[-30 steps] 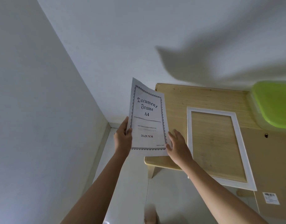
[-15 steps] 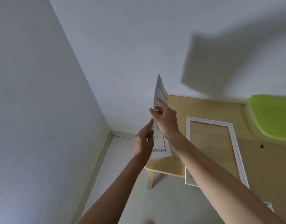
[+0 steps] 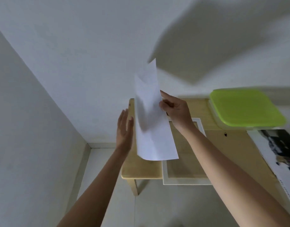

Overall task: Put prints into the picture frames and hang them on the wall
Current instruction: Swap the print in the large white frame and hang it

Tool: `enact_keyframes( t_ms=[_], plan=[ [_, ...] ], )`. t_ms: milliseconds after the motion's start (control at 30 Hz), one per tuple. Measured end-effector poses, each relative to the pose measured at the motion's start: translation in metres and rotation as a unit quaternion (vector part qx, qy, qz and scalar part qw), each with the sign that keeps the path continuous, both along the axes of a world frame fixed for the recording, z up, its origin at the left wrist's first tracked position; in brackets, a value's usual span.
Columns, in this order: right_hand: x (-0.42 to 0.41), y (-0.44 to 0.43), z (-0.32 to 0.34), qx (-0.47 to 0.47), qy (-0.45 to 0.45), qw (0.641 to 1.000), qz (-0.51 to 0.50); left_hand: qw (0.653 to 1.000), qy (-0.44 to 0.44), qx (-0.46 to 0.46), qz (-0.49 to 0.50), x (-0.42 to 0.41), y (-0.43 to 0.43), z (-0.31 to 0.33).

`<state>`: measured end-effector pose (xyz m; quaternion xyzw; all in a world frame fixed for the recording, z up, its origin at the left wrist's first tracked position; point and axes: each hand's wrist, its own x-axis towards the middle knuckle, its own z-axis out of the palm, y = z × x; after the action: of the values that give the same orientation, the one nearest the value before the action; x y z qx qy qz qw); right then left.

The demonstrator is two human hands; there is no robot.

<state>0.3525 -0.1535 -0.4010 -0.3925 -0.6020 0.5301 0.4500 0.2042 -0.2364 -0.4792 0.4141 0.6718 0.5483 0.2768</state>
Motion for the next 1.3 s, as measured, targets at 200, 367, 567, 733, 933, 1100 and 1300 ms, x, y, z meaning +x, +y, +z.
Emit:
enact_keyframes(
  t_ms=[200, 367, 567, 733, 933, 1100, 1300],
  plan=[
    [0.074, 0.018, -0.001, -0.083, 0.177, 0.981, -0.006, 0.988, -0.121, 0.011, -0.094, 0.032, 0.045, -0.004],
    [0.129, 0.042, -0.037, -0.107, 0.09, 0.981, -0.133, 0.986, -0.15, -0.008, -0.069, 0.067, 0.062, -0.014],
    [0.175, 0.042, -0.107, -0.133, -0.197, 0.95, -0.203, 0.989, -0.026, -0.136, -0.052, 0.099, 0.054, -0.071],
    [0.194, 0.034, -0.154, -0.166, -0.287, 0.934, -0.135, 0.973, 0.008, -0.231, -0.026, 0.126, 0.029, -0.107],
    [0.197, 0.046, -0.173, -0.112, -0.394, 0.909, -0.077, 0.963, 0.101, -0.25, -0.001, 0.144, 0.024, -0.11],
    [0.19, 0.041, -0.173, -0.03, -0.474, 0.879, -0.041, 0.953, 0.224, -0.203, 0.009, 0.142, 0.025, -0.113],
    [0.167, 0.014, -0.181, 0.084, -0.524, 0.843, 0.09, 0.879, 0.372, -0.214, -0.207, 0.147, 0.015, -0.125]
  ],
)
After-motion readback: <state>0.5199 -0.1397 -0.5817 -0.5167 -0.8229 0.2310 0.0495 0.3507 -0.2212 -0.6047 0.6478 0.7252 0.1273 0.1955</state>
